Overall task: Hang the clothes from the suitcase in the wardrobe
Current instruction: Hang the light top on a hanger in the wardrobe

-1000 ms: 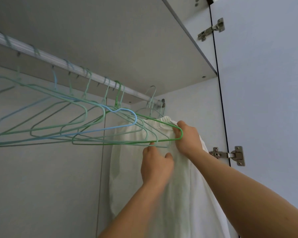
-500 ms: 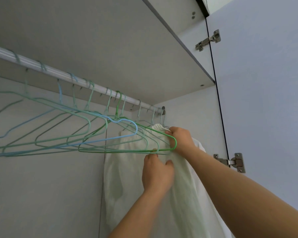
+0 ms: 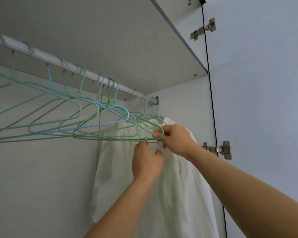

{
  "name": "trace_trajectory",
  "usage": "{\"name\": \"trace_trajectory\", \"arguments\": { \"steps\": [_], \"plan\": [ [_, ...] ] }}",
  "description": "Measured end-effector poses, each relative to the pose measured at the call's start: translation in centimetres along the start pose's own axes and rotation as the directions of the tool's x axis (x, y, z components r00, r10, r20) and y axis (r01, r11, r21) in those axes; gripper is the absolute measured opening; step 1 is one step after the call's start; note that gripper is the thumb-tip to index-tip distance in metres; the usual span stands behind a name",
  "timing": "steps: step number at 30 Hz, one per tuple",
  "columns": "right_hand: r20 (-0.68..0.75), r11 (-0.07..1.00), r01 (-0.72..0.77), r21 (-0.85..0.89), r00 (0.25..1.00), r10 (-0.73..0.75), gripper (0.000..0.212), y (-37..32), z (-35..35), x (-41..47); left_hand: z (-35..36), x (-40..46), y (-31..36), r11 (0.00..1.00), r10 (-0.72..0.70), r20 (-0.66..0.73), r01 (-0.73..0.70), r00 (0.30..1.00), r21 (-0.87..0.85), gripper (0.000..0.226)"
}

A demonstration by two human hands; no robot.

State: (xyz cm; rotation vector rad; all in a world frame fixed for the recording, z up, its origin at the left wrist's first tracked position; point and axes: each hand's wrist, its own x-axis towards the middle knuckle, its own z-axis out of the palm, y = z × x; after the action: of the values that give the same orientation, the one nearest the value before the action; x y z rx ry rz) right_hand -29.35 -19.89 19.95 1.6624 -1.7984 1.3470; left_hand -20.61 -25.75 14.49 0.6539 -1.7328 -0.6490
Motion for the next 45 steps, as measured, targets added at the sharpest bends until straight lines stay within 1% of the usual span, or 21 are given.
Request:
{"name": "trace_trajectory", "arguments": {
  "steps": [1, 2, 5, 7, 10, 12, 14, 17, 19, 21, 24, 30, 32, 33, 34, 36, 38, 39, 40, 42, 45],
  "plan": [
    [0.05, 0.998, -0.025, 0.051, 0.998, 0.022, 0.018, -0.2, 0.3, 0.0, 0.1, -0.1, 0.2, 1.0, 0.001, 0.0, -0.001, 1.0, -0.008, 0.047],
    [0.066, 0.994, -0.051, 0.095, 0.997, 0.045, 0.022, -0.3, 0.6, 0.0, 0.1, -0.1, 0.3, 1.0, 0.004, -0.001, -0.004, 1.0, -0.016, 0.044],
    [0.041, 0.986, -0.113, 0.124, 0.993, 0.109, 0.027, -0.8, 0.8, 0.3, -0.1, -0.4, 0.4, 0.999, 0.019, -0.005, -0.019, 1.0, -0.033, 0.042],
    [0.069, 0.988, -0.124, 0.089, 0.991, 0.118, 0.03, -1.4, 0.8, 0.2, -0.3, -0.6, 0.5, 0.999, 0.016, -0.01, -0.016, 1.0, -0.041, 0.044],
    [0.075, 0.997, -0.059, -0.053, 0.995, 0.063, 0.031, -2.3, 1.0, 0.2, -0.5, -1.0, 0.7, 0.998, 0.012, -0.02, -0.013, 1.0, -0.063, 0.041],
    [0.029, 0.985, -0.007, -0.17, 1.0, 0.012, 0.019, -2.8, 1.1, 0.3, -0.8, -1.2, 1.1, 0.996, 0.0, -0.019, -0.002, 1.0, -0.085, 0.044],
    [-0.081, 0.968, -0.021, -0.252, 0.997, 0.0, 0.009, -2.8, 1.0, 0.7, -1.1, -1.3, 1.4, 0.995, -0.013, -0.027, 0.01, 1.0, -0.097, 0.047],
    [-0.289, 0.985, -0.071, -0.16, 0.957, 0.022, 0.026, -2.8, 0.5, 1.1, -1.5, -1.5, 1.5, 0.997, -0.013, -0.028, 0.01, 1.0, -0.079, 0.048],
    [-0.377, 0.983, -0.08, -0.165, 0.926, 0.012, 0.028, -2.7, 0.1, 1.1, -1.7, -1.8, 1.3, 0.997, -0.015, -0.002, 0.015, 1.0, -0.081, 0.052],
    [-0.431, 0.979, -0.074, -0.191, 0.902, -0.016, 0.029, -2.3, -0.2, 0.6, -1.8, -1.9, 0.9, 0.996, -0.017, 0.015, 0.018, 1.0, -0.089, 0.056],
    [-0.46, 0.976, -0.068, -0.205, 0.887, -0.034, 0.03, -0.9, -1.2, -1.2, -1.5, -2.4, 0.2, 0.991, -0.032, 0.042, 0.037, 0.999, -0.129, 0.056],
    [-0.546, 0.976, -0.147, -0.161, 0.837, 0.036, 0.035, 3.9, -4.0, -8.5, 1.4, -5.1, -0.8, 0.953, -0.11, 0.129, 0.142, 0.986, -0.268, 0.06],
    [-0.577, 0.972, -0.195, -0.13, 0.812, 0.086, 0.034, 5.3, -5.1, -12.3, 3.6, -7.1, -0.5, 0.924, -0.14, 0.192, 0.198, 0.971, -0.327, 0.068],
    [-0.598, 0.969, -0.225, -0.1, 0.792, 0.122, 0.033, 5.7, -5.6, -13.6, 4.5, -8.1, 0.0, 0.899, -0.141, 0.251, 0.23, 0.958, -0.371, 0.073],
    [-0.622, 0.957, -0.278, -0.089, 0.766, 0.165, 0.032, 6.5, -6.7, -16.1, 6.2, -10.4, 0.8, 0.868, -0.157, 0.34, 0.293, 0.927, -0.4, 0.079],
    [-0.657, 0.955, -0.291, -0.052, 0.73, 0.186, 0.03, 6.7, -7.4, -18.3, 7.5, -12.3, 2.5, 0.824, -0.13, 0.425, 0.336, 0.896, -0.456, 0.093],
    [-0.664, 0.943, -0.325, -0.074, 0.721, 0.196, 0.028, 6.9, -8.2, -21.1, 9.2, -15.1, 4.5, 0.79, -0.091, 0.523, 0.381, 0.848, -0.481, 0.104],
    [-0.659, 0.94, -0.328, -0.097, 0.728, 0.186, 0.027, 6.9, -8.8, -22.5, 10.0, -16.7, 5.7, 0.767, -0.072, 0.554, 0.401, 0.83, -0.501, 0.105],
    [-0.647, 0.94, -0.319, -0.117, 0.743, 0.172, 0.027, 6.8, -9.2, -23.9, 10.8, -17.8, 6.6, 0.736, -0.06, 0.568, 0.421, 0.821, -0.53, 0.1],
    [-0.618, 0.93, -0.328, -0.167, 0.769, 0.16, 0.026, 7.3, -10.9, -27.1, 12.4, -20.7, 8.6, 0.661, -0.076, 0.593, 0.485, 0.802, -0.572, 0.086],
    [-0.565, 0.899, -0.34, -0.278, 0.814, 0.133, 0.026, 8.3, -14.4, -32.2, 14.5, -25.1, 11.3, 0.597, -0.084, 0.644, 0.555, 0.761, -0.579, 0.095]
  ]
}}
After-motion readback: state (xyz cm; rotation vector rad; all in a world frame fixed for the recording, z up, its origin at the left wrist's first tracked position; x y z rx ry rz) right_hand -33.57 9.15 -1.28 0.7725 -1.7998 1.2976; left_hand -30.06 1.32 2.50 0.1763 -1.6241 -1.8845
